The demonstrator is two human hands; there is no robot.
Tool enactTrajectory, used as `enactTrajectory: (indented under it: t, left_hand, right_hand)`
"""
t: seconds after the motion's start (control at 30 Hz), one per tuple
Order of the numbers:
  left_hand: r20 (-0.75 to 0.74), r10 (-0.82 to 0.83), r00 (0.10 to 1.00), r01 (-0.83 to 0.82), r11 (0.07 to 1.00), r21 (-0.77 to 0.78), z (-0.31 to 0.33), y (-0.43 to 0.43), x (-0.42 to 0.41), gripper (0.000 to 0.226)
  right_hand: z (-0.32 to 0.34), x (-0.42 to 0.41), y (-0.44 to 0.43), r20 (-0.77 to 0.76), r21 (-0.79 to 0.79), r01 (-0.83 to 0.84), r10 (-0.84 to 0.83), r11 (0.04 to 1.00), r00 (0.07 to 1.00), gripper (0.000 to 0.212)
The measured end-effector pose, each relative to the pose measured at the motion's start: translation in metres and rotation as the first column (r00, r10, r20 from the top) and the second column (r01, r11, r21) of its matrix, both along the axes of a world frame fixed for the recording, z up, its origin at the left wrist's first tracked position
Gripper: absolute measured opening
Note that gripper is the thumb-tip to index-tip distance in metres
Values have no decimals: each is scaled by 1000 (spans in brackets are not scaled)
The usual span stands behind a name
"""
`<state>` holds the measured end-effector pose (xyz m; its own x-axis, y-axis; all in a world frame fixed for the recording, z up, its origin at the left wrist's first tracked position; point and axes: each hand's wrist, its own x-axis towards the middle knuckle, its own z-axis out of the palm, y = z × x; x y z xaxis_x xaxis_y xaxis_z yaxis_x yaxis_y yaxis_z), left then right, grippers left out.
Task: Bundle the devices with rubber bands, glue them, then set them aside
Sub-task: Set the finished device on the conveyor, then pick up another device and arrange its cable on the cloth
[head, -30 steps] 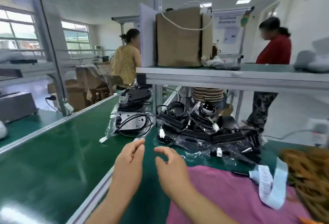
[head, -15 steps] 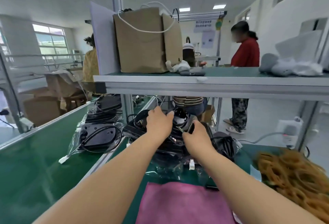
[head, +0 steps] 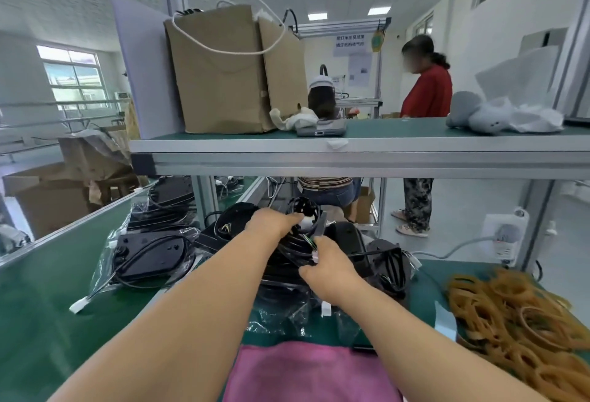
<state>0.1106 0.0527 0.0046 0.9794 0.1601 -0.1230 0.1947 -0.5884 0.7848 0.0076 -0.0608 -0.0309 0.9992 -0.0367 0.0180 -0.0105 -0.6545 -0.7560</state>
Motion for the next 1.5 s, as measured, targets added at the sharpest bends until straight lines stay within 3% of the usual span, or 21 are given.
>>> enactTrajectory:
  t: [0.2, 0.33, 0.43, 0.5, 0.63, 0.8, 0.9, 0.97, 1.03, 1.13, 1.3, 1.4, 1.5]
  left_hand:
    - [30, 72, 997, -68, 991, -117, -4, -5, -12, 84]
    - [86, 16, 996, 13, 943, -332, -8, 0, -24, 69]
    - [77, -76, 994, 101, 911, -401, 2, 26, -36, 55]
    - [44, -211, 977, 210, 885, -415, 14, 47, -48, 51]
    - [33, -397, 917, 366, 808, -462, 37, 80, -75, 49]
    - [14, -674, 739, 634, 688, -354, 60, 81, -119, 54]
    - [-56, -807, 587, 789, 587, -180, 65, 62, -148, 52]
    - [-138, -864, 484, 857, 500, -123, 63, 51, -163, 49]
    - [-187, -889, 418, 887, 444, -129, 57, 43, -173, 47]
    - [-188, -880, 436, 865, 468, -184, 39, 32, -181, 46]
    - [-127, -803, 582, 813, 573, 107, -4, 20, -187, 49]
    - [-79, -748, 659, 751, 660, 14, -38, 14, -194, 35]
    - [-45, -719, 693, 717, 695, -59, -69, 8, -205, 22]
  right_hand:
    - [-5, -9, -1, 43, 22, 15, -16, 1000, 999, 39]
    - [5, -25, -9, 76, 35, -25, 22, 999, 997, 37]
    - [24, -42, -20, 244, 4, 48, -47, 999, 969, 41]
    - [42, -55, -28, 415, 31, 104, -108, 994, 904, 38]
    - [76, -79, -40, 594, -113, 98, -12, 989, 804, 35]
    - [91, -103, -31, 461, -309, -58, 203, 949, 864, 74]
    - [88, -120, -26, 142, -126, -282, 299, 951, 944, 109]
    - [76, -134, -26, -1, 42, -366, 367, 930, 930, 109]
    - [55, -145, -27, -26, 227, -386, 402, 894, 915, 101]
    - [22, -164, -29, 8, 395, -351, 379, 849, 925, 69]
    - [-36, -194, -28, -105, 549, -22, 95, 836, 990, 92]
    - [-60, -207, -31, -176, 648, 95, 27, 756, 984, 70]
    - [-76, -216, -32, -231, 651, 189, -46, 735, 972, 53]
